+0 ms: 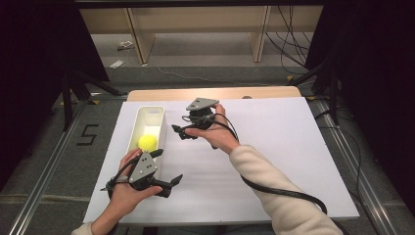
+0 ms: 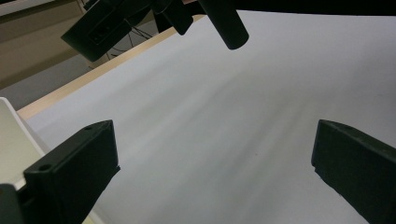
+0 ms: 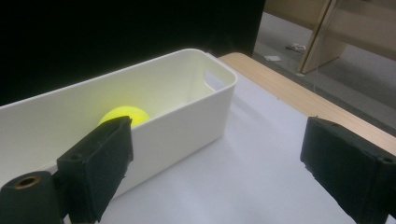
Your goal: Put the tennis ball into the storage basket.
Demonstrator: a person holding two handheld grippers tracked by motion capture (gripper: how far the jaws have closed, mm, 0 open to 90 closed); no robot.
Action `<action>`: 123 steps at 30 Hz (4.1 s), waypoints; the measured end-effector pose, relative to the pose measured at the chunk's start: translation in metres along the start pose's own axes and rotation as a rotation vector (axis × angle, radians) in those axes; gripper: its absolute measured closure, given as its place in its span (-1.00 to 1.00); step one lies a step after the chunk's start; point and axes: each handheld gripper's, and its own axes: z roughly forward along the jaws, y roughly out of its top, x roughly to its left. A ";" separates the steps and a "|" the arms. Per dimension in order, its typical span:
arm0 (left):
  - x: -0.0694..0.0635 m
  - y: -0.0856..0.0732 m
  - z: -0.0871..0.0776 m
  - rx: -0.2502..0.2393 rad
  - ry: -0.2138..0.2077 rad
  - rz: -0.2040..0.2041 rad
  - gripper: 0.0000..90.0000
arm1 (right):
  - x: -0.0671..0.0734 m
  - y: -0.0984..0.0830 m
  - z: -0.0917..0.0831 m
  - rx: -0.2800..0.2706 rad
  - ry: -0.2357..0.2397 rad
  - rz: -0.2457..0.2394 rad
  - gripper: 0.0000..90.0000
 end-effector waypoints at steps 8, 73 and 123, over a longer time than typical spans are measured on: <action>0.000 0.000 0.000 -0.001 0.000 0.000 -1.00 | -0.004 -0.006 -0.007 -0.002 -0.013 0.010 -0.77; 0.001 0.000 -0.001 -0.005 0.013 0.000 -1.00 | -0.060 -0.060 -0.095 -0.002 -0.172 0.087 -0.76; 0.002 0.000 -0.002 -0.003 0.019 -0.001 -1.00 | -0.074 -0.113 -0.174 -0.018 -0.274 0.149 -0.75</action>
